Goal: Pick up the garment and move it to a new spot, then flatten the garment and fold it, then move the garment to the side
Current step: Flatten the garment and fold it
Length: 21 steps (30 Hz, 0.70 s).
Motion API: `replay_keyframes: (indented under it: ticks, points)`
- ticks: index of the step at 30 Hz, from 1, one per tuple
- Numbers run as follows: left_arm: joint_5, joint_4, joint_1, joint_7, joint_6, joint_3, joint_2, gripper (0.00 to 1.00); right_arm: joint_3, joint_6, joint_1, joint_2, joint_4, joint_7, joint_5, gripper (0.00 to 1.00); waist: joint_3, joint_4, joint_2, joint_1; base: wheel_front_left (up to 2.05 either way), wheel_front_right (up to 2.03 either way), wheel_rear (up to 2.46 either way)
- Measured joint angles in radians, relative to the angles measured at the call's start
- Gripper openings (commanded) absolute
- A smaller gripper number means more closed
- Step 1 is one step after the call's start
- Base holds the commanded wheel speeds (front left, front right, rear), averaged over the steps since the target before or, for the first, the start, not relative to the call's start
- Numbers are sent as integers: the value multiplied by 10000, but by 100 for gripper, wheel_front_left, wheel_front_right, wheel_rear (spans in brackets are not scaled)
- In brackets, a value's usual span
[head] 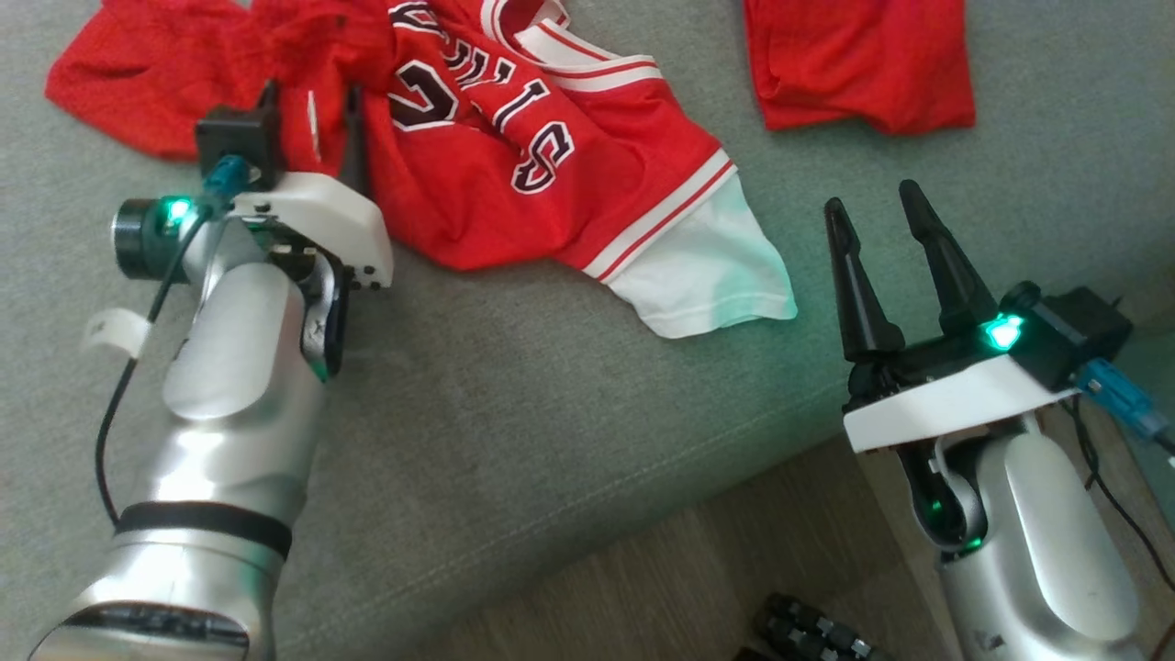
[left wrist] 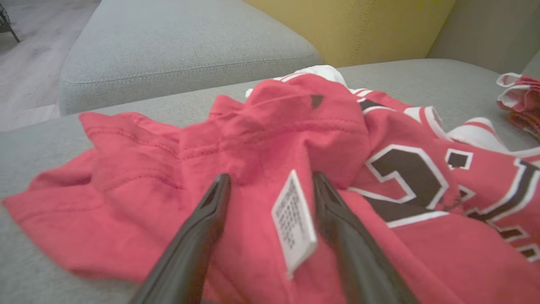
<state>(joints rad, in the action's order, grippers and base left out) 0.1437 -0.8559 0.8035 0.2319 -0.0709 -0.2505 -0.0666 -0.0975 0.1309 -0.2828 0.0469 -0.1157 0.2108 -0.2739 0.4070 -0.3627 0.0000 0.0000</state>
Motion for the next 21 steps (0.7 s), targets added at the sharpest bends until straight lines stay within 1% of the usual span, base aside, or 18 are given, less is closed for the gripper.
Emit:
replay_keyframes:
  ticks: [2,3,4,11,13,17,21]
  points:
    - [8,-79,9,56,6,54,-23,100,27,0,0,0,-90,10,2,100,-17,63,0,0,0,0,0]
    - [79,-115,9,84,27,63,-23,71,25,0,-1,0,-134,10,2,100,-32,103,0,0,0,0,0]
    - [157,-136,9,88,90,65,-19,0,19,0,-2,0,-171,10,4,100,-52,147,0,0,0,0,0]
    - [374,-107,8,174,416,25,88,0,48,0,-187,0,-267,-12,119,100,-193,518,0,0,0,0,0]
    - [514,-21,1,176,577,6,113,0,96,0,-248,0,-288,-63,182,100,-253,639,0,0,0,0,0]
    - [711,798,-99,176,617,104,180,0,222,0,-252,2,-299,-140,305,100,-432,907,0,0,0,0,0]
    - [809,1952,-565,215,499,529,176,0,397,0,-252,4,-301,-232,477,100,-672,1279,0,0,0,0,0]
